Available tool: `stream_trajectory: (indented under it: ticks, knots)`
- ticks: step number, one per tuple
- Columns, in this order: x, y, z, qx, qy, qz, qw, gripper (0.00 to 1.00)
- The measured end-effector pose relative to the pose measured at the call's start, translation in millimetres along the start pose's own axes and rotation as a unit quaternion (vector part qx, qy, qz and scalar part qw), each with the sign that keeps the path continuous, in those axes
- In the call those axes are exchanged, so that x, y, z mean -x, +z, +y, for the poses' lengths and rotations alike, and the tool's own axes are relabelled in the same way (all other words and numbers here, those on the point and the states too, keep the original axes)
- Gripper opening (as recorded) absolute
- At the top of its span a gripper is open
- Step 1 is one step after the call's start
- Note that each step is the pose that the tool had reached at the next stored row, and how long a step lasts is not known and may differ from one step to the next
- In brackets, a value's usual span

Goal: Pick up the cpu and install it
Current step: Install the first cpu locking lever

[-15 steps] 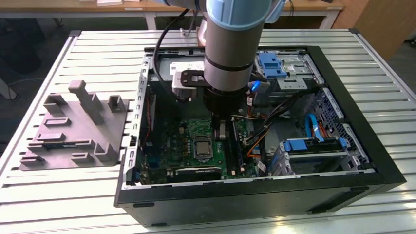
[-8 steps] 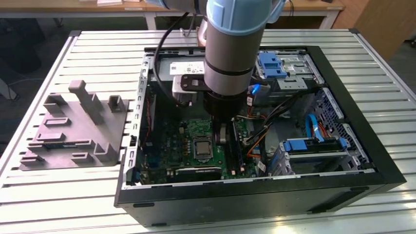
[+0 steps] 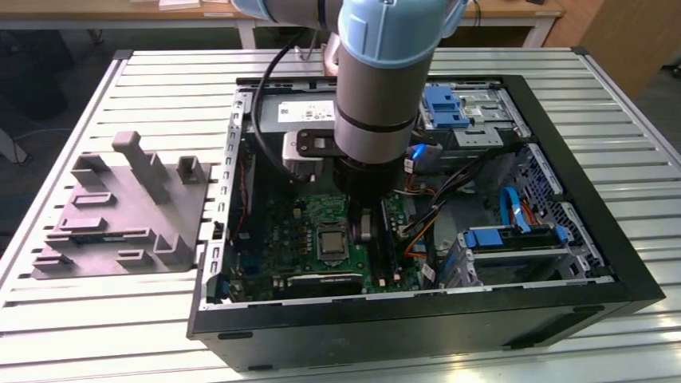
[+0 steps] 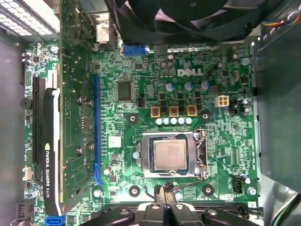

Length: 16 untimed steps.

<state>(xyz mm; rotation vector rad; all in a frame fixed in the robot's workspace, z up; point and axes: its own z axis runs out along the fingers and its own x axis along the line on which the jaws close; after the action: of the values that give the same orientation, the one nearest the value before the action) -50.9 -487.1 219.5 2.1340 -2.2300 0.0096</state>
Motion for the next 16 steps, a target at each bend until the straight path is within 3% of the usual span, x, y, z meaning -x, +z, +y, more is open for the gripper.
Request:
stream_trajectory:
  ticks: [5,16]
  knots:
    - [-2.6,2.9,0.0,-0.0005,-0.012,0.0004,0.9999,0.11]
    - [-3.1,10.7,-0.2,-0.0007,-0.013,0.0005,0.9999,0.11]
